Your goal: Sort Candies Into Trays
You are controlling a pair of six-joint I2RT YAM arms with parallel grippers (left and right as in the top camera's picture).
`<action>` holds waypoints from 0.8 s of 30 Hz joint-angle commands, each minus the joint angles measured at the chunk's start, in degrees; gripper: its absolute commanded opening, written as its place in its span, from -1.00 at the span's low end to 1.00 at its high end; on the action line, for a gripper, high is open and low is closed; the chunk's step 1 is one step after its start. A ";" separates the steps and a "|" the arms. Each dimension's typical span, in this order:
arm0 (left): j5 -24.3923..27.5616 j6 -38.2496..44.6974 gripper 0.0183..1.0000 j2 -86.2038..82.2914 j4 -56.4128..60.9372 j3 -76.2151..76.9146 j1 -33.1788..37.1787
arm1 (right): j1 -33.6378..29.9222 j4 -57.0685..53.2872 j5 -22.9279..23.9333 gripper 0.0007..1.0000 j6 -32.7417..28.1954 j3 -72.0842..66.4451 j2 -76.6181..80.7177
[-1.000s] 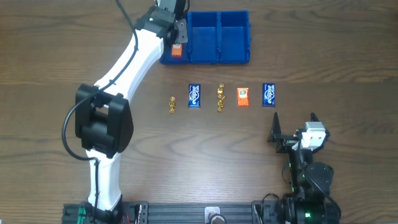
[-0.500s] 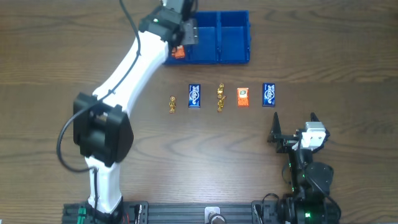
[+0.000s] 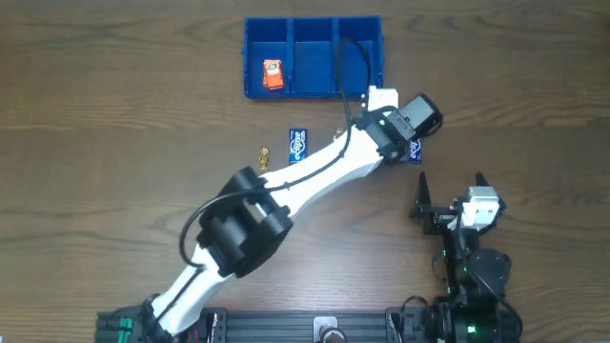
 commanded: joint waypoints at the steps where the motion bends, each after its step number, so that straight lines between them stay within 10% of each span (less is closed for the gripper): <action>1: 0.72 -5.25 0.46 3.23 0.50 0.02 0.15 | -0.28 -0.57 0.33 1.00 -0.68 -0.02 -0.39; 17: 2.27 -6.05 0.24 7.87 2.60 0.02 0.98 | -0.28 -0.57 0.33 1.00 -0.68 -0.02 -0.39; 24: 2.45 -6.08 -0.34 7.87 2.56 0.02 1.14 | -0.28 -0.57 0.33 1.00 -0.68 -0.02 -0.39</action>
